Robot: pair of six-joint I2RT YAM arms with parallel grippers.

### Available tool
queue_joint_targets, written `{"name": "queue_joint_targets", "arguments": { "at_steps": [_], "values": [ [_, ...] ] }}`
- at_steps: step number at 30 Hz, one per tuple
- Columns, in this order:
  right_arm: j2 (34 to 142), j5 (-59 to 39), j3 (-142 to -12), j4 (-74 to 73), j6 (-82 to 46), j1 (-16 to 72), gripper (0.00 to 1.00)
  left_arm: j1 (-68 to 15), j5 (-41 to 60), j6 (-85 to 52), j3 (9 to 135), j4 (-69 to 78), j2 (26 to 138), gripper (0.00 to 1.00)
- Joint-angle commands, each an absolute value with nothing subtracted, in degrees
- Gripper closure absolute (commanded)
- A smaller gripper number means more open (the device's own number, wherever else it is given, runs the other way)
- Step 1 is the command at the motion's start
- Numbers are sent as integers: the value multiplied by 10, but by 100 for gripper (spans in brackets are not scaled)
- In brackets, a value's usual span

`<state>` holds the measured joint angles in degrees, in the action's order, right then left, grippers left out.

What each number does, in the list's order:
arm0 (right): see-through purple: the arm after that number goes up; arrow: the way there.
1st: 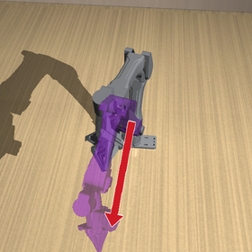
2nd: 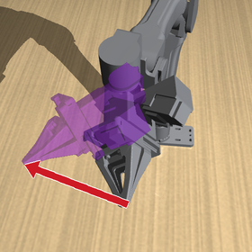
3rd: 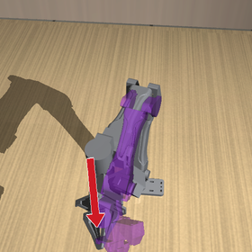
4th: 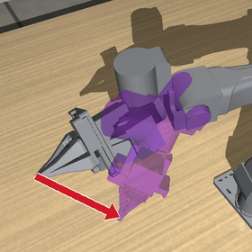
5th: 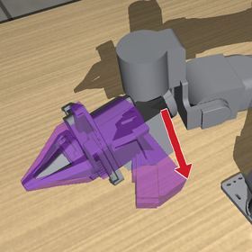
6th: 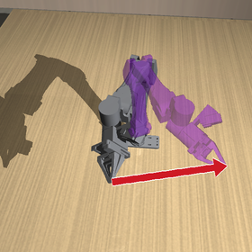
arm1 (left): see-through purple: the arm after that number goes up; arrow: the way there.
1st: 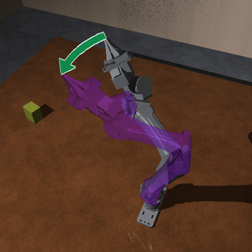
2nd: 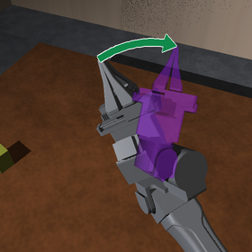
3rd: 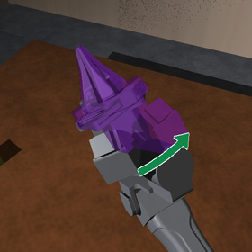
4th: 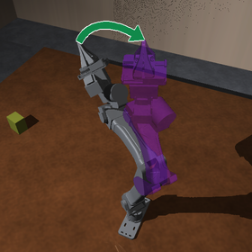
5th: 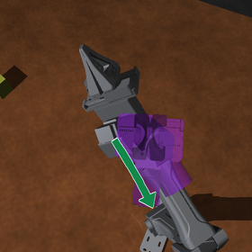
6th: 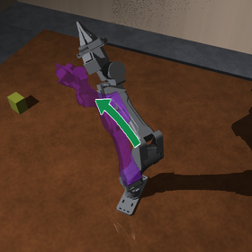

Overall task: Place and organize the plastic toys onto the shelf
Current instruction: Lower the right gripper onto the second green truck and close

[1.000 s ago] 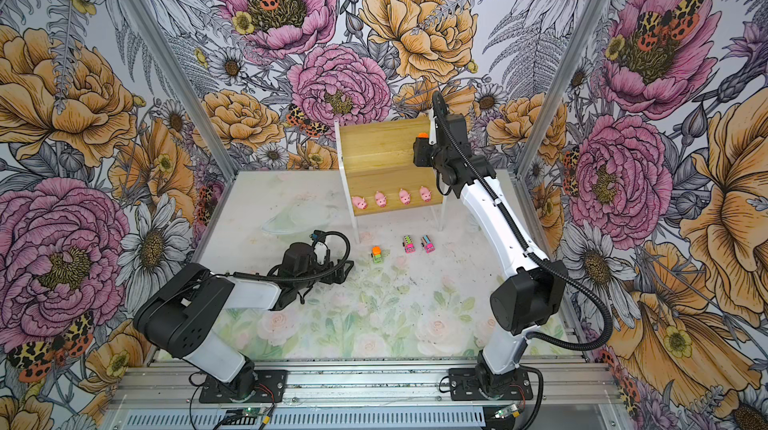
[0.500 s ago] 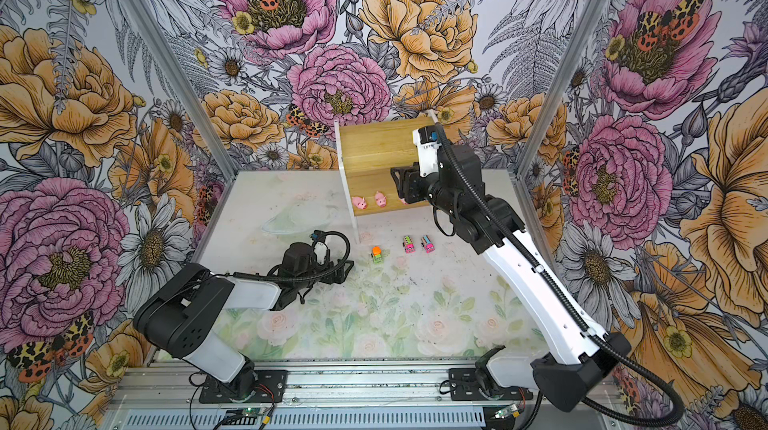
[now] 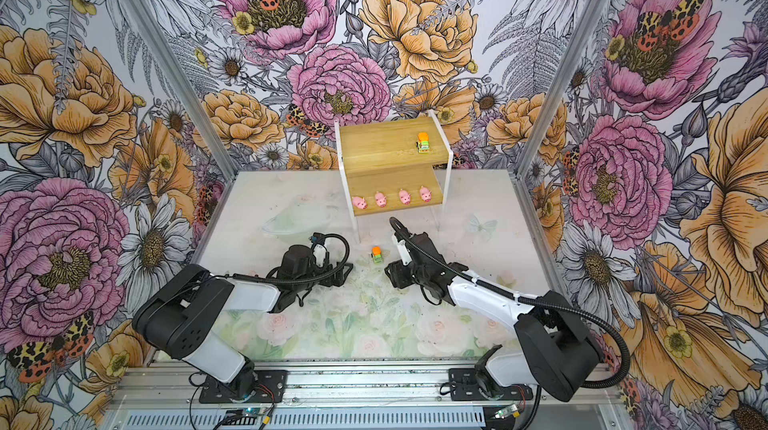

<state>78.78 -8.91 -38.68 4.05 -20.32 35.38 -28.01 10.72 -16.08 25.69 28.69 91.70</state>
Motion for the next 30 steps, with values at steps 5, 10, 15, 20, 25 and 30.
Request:
{"name": "queue_joint_targets", "arguments": {
  "at_steps": [5,10,15,20,25,30],
  "values": [
    [872,-64,-424,-97,-231,371,41,-282,134,-151,246,297,913,1],
    [929,-37,-460,-93,-234,377,42,-282,131,-154,244,299,911,1],
    [973,-8,-487,-96,-243,378,42,-281,130,-153,244,299,912,1],
    [1015,-18,-513,-95,-245,379,42,-281,132,-154,246,299,916,1],
    [1040,-17,-524,-94,-246,381,43,-281,130,-153,244,299,914,1],
    [1057,-20,-526,-100,-248,383,44,-281,126,-153,244,300,913,1]
  ]
}}
